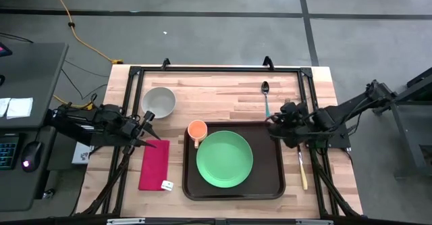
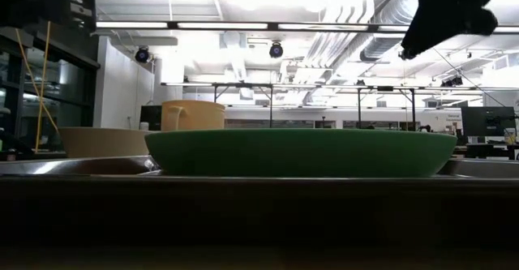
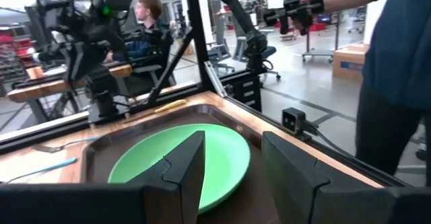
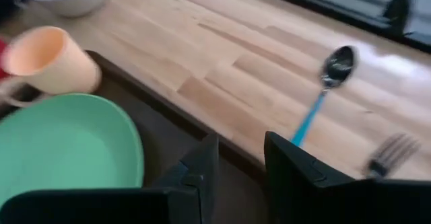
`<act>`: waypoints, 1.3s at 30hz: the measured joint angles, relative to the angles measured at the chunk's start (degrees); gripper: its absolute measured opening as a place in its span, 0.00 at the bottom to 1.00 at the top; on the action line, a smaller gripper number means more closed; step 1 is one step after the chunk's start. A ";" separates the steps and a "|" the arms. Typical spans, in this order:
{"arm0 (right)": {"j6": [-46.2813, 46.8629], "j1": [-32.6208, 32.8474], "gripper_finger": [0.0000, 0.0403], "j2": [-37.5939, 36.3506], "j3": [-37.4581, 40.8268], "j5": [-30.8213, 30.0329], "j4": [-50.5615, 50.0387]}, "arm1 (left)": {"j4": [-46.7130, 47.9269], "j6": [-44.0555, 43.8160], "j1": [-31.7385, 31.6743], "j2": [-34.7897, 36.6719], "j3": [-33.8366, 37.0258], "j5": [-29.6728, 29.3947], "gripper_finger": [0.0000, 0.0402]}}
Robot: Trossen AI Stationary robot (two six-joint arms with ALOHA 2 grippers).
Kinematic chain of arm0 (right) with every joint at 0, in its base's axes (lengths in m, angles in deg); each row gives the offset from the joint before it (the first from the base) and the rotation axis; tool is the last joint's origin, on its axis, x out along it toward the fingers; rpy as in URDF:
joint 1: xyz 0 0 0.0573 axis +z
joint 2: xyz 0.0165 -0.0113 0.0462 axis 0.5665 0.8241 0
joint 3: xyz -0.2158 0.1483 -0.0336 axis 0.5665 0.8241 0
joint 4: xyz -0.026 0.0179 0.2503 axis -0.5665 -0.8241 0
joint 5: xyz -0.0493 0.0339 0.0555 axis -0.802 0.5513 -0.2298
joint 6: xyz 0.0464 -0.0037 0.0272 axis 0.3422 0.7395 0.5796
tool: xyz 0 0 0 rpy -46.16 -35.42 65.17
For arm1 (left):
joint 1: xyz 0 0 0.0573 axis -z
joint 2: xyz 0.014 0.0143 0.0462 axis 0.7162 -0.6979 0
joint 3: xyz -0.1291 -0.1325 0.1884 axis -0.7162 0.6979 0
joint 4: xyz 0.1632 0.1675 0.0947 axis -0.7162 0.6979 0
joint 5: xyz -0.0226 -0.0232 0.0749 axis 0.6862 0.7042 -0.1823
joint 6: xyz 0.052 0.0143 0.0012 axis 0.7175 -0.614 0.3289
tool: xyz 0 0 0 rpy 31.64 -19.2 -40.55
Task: Set up tray
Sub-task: Put the gray bowl on top of the green plate
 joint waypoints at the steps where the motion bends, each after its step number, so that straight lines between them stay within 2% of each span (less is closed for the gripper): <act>1: -0.68 0.00 0.25 -1.38 1.37 0.07 1.65 | -0.26 -0.04 0.01 0.00 0.00 -0.26 0.45; 11: -5.71 0.00 0.25 -10.64 11.05 0.47 12.60 | -1.35 -1.26 0.01 0.00 0.00 -1.97 0.45; 20: -6.33 0.00 0.25 -17.32 17.54 1.50 16.94 | -2.68 -1.28 0.02 0.00 0.00 -2.95 0.45; 30: -12.36 0.00 0.25 -24.67 25.52 2.25 28.21 | -3.91 -1.41 0.02 0.00 0.00 -4.30 0.45; 39: -15.70 0.00 0.25 -29.33 29.01 2.96 29.55 | -6.64 -1.63 0.00 0.00 0.00 -4.85 0.45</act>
